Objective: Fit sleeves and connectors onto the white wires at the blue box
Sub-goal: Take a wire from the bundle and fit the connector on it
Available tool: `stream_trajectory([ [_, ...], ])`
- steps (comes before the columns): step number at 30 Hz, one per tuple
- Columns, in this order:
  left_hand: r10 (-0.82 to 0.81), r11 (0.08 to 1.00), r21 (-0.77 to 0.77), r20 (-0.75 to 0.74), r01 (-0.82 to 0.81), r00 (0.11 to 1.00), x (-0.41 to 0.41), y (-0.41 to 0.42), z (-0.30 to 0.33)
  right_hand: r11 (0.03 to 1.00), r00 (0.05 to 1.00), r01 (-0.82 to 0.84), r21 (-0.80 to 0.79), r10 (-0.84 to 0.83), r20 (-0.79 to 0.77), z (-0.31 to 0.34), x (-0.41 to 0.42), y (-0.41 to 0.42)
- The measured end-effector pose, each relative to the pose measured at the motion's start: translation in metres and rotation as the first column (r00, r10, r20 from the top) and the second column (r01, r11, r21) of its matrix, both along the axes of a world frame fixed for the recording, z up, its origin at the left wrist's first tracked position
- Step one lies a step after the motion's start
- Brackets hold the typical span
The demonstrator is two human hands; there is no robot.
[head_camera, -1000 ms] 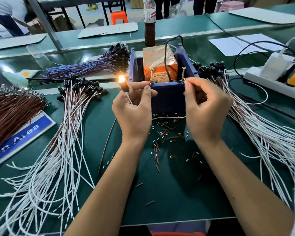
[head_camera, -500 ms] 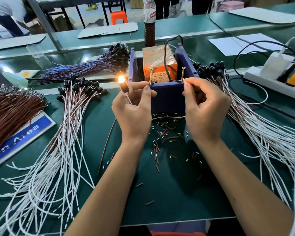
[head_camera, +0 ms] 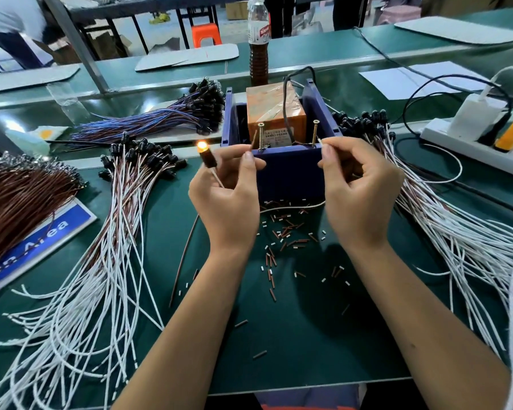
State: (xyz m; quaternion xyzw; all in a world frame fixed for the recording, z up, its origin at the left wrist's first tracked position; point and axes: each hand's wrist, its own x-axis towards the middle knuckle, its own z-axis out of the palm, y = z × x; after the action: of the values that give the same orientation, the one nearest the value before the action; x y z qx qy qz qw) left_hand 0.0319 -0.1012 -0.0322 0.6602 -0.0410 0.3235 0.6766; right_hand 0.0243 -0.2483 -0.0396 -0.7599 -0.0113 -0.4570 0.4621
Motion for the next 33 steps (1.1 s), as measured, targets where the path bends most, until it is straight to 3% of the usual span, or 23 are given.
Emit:
stream_trajectory([
  [2,-0.011,1.000,-0.026,0.073,0.013,0.997,-0.005,-0.002,0.006,0.998,1.000,0.017,0.055,-0.016,-0.010,0.001,0.000,-0.006],
  [7,-0.269,0.962,0.012,0.179,0.271,0.946,-0.006,-0.035,0.039,0.989,0.995,0.040,0.143,-0.026,-0.098,0.017,0.001,-0.041],
  [10,-0.353,0.934,-0.007,0.129,0.357,0.927,0.000,-0.070,0.064,0.967,0.976,0.090,0.237,-0.039,-0.212,0.035,-0.004,-0.073],
  [13,-0.406,0.914,-0.008,0.041,0.406,0.913,0.010,-0.107,0.084,0.919,0.976,0.153,0.364,-0.083,-0.201,0.054,-0.009,-0.106],
  [15,-0.427,0.904,-0.033,-0.024,0.427,0.904,0.015,-0.129,0.091,0.912,0.930,0.329,0.244,-0.268,-0.253,0.064,-0.012,-0.127],
  [17,-0.439,0.897,-0.112,-0.112,0.428,0.891,0.018,-0.147,0.092,0.864,0.820,0.501,-0.046,-0.491,-0.294,0.072,-0.016,-0.139],
  [19,-0.466,0.878,-0.225,-0.195,0.423,0.863,0.018,-0.159,0.089,0.817,0.786,0.509,-0.270,-0.569,-0.240,0.077,-0.021,-0.138],
  [22,-0.593,0.759,-0.455,-0.186,0.466,0.783,0.016,-0.169,0.088,0.851,0.892,0.250,-0.463,-0.388,-0.232,0.079,-0.025,-0.126],
  [26,-0.686,0.601,-0.642,-0.108,0.476,0.720,0.023,-0.172,0.099,0.916,0.873,-0.159,-0.368,-0.044,-0.486,0.073,-0.034,-0.114],
  [29,-0.759,0.471,-0.750,-0.075,0.465,0.647,0.033,-0.169,0.107,0.937,0.855,-0.231,-0.260,0.068,-0.514,0.077,-0.041,-0.119],
  [33,-0.841,0.303,-0.850,-0.026,0.430,0.541,0.039,-0.169,0.116,0.966,0.884,-0.230,-0.120,0.156,-0.441,0.091,-0.047,-0.123],
])
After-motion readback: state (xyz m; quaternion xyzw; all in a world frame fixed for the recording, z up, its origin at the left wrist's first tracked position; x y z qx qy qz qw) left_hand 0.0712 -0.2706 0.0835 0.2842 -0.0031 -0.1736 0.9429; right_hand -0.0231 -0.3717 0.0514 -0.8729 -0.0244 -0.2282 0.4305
